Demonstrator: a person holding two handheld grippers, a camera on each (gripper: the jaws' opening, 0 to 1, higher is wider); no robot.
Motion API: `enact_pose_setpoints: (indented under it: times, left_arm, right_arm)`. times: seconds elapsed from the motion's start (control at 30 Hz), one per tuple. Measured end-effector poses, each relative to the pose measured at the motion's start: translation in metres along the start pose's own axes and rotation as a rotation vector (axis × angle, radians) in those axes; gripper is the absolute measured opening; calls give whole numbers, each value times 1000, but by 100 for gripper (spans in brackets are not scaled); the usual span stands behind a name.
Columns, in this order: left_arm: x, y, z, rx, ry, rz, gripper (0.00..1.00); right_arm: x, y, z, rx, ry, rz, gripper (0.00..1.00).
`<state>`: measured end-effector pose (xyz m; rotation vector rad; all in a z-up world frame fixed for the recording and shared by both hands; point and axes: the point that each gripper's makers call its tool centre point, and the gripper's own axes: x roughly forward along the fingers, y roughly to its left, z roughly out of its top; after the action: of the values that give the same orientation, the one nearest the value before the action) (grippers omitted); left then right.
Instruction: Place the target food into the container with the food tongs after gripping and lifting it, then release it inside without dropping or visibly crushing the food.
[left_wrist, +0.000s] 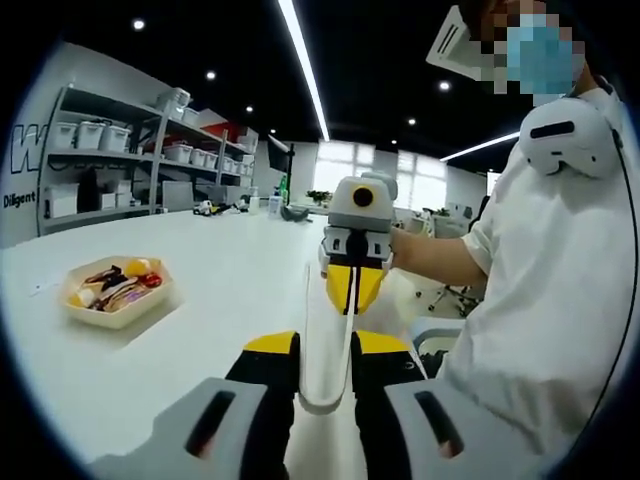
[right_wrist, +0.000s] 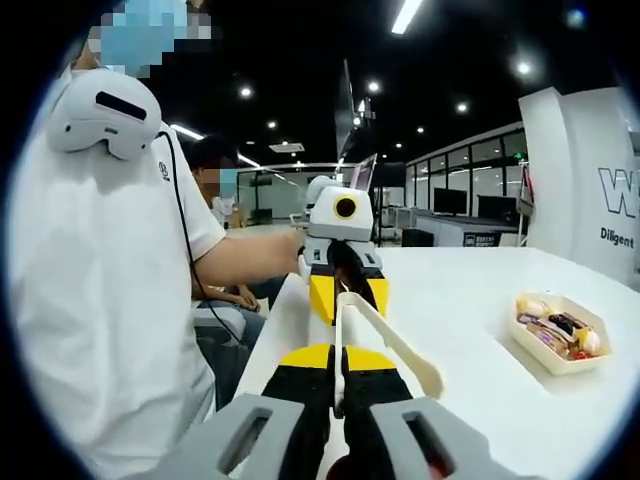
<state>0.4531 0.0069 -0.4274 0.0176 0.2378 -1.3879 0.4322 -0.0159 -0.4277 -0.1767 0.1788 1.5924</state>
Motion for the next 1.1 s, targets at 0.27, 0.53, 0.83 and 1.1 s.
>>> enact_pose_setpoints:
  times: [0.27,0.53,0.83,1.1]
  left_arm:
    - [2,3,-2,4,4,6,19]
    - [3,6,-4,19,10,11,19]
    - [5,11,-4,21,14,18,19]
    - [6,15,-6,23,21,21,19]
  right_arm:
    - [0,-3,-3,-6,5,-4,0]
    - [-1,-6,-5,-16,13,-6,0]
    - [-1,-11,-8,-20,14,-10,0]
    - [-1,-14,-10,-22,17,-11,0]
